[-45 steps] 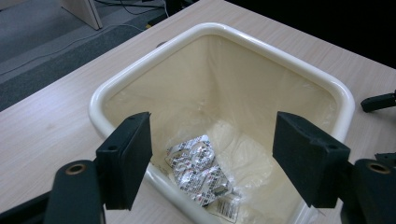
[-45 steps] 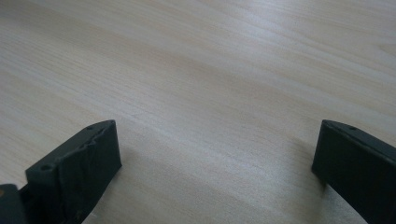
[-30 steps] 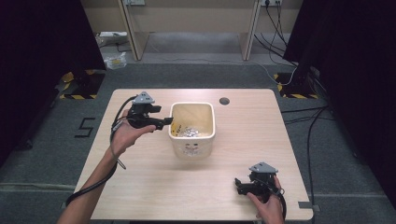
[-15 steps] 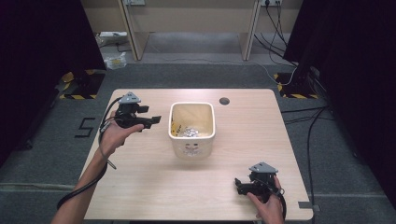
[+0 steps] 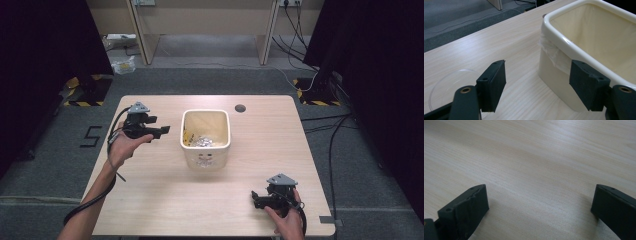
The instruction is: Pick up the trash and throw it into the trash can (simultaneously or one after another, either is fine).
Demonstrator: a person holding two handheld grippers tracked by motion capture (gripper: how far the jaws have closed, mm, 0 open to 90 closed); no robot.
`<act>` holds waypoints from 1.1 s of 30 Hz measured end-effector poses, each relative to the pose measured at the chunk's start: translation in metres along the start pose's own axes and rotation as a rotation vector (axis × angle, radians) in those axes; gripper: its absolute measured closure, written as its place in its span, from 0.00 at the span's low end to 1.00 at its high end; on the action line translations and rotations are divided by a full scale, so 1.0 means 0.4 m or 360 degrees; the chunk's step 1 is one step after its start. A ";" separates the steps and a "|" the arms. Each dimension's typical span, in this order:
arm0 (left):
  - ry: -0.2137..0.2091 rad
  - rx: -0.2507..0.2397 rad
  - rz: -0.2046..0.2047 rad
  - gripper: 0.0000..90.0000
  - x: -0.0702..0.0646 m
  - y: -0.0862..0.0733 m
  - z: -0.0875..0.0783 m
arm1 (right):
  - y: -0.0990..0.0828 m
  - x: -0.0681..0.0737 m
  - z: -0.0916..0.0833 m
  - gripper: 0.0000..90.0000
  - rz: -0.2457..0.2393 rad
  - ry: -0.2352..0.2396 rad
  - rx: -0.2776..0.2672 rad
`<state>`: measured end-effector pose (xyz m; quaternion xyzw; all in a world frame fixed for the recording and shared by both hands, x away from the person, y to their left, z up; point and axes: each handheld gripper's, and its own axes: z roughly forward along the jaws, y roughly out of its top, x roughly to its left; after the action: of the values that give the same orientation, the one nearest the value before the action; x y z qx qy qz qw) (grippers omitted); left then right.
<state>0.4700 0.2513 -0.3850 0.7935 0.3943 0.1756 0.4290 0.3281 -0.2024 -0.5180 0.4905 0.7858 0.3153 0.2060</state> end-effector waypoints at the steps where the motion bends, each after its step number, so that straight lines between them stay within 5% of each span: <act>1: 0.0002 0.0000 -0.0003 0.32 0.002 -0.002 0.002 | 0.000 0.000 0.000 0.01 0.0000 0.0000 0.0000; 33: 0.0199 0.0059 -0.0050 0.43 0.091 -0.061 0.064 | 0.000 0.000 0.000 0.01 0.0000 0.0000 0.0000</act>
<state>0.4970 0.2733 -0.4219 0.7824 0.4359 0.2108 0.3917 0.3281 -0.2024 -0.5180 0.4905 0.7858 0.3154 0.2059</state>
